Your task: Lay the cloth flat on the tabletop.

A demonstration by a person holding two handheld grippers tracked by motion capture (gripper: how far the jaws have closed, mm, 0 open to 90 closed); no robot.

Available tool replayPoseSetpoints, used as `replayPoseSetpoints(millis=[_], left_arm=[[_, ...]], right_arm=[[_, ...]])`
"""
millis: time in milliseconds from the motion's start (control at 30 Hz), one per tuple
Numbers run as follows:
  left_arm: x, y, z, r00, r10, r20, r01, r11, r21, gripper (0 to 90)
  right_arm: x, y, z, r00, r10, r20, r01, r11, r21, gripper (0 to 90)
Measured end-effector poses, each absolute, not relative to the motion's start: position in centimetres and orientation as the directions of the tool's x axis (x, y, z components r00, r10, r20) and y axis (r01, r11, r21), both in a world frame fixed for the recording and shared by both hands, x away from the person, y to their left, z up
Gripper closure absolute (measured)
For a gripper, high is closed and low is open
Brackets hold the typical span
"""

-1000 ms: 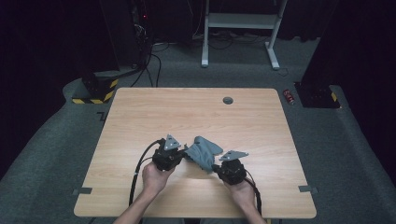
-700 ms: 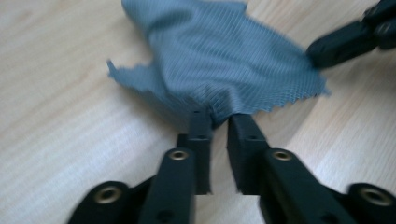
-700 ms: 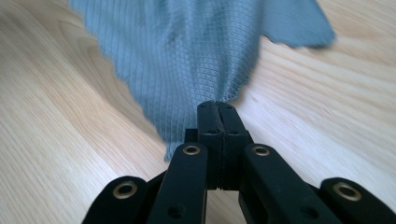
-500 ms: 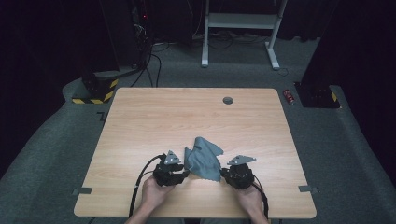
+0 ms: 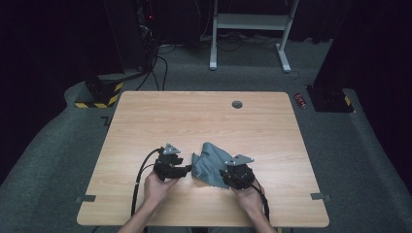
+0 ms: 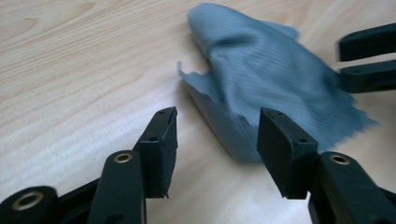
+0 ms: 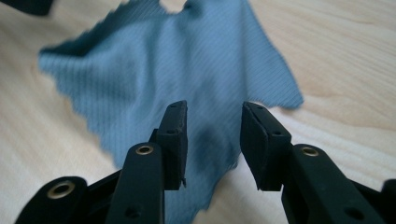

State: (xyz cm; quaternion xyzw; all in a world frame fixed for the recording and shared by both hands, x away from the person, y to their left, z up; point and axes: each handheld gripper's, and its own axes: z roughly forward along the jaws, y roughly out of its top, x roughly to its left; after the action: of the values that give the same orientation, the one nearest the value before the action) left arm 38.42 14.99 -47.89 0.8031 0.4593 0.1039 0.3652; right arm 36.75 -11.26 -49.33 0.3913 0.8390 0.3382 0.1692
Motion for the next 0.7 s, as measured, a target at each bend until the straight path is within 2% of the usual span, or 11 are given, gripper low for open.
replayPoseSetpoints(millis=[200,367,433,500,533,567,633,667,700], left_arm=[[41.2,13.7,-48.8,0.504,0.846,-0.175,0.705,-0.285,0.649,47.9],[42.7,13.0,-49.7,0.493,0.856,-0.157,0.734,-0.312,0.604,52.0],[43.0,12.7,-49.8,0.501,0.853,-0.147,0.735,-0.33,0.592,56.1],[43.2,12.7,-50.0,0.499,0.852,-0.16,0.741,-0.323,0.589,65.1],[43.3,12.7,-50.2,0.502,0.85,-0.162,0.745,-0.329,0.58,65.1],[43.3,12.7,-50.3,0.503,0.85,-0.158,0.745,-0.333,0.579,70.9],[43.4,12.7,-50.3,0.508,0.847,-0.155,0.745,-0.342,0.573,73.7],[43.4,12.7,-50.3,0.509,0.848,-0.149,0.743,-0.346,0.574,81.3],[43.3,12.7,-50.2,0.516,0.848,-0.119,0.736,-0.368,0.568,84.4]], right_arm=[[38.1,-10.9,-49.4,-0.627,0.779,-0.017,0.566,0.471,0.676,61.4],[38.6,-10.8,-50.2,-0.635,0.773,0.012,0.595,0.479,0.646,72.2],[38.6,-10.8,-50.2,-0.65,0.76,0.005,0.584,0.495,0.643,79.7],[38.4,-11.0,-50.2,-0.665,0.746,0.006,0.574,0.506,0.644,87.2],[38.4,-11.0,-50.2,-0.665,0.746,0.006,0.574,0.506,0.644,87.2],[38.2,-11.2,-50.0,-0.672,0.74,0.003,0.566,0.512,0.646,88.0],[38.1,-11.2,-50.0,-0.67,0.742,0.007,0.569,0.507,0.647,88.1],[37.9,-11.5,-49.8,-0.676,0.737,0.005,0.561,0.509,0.653,88.2],[37.8,-11.6,-49.8,-0.676,0.737,0.007,0.562,0.51,0.652,88.3]])
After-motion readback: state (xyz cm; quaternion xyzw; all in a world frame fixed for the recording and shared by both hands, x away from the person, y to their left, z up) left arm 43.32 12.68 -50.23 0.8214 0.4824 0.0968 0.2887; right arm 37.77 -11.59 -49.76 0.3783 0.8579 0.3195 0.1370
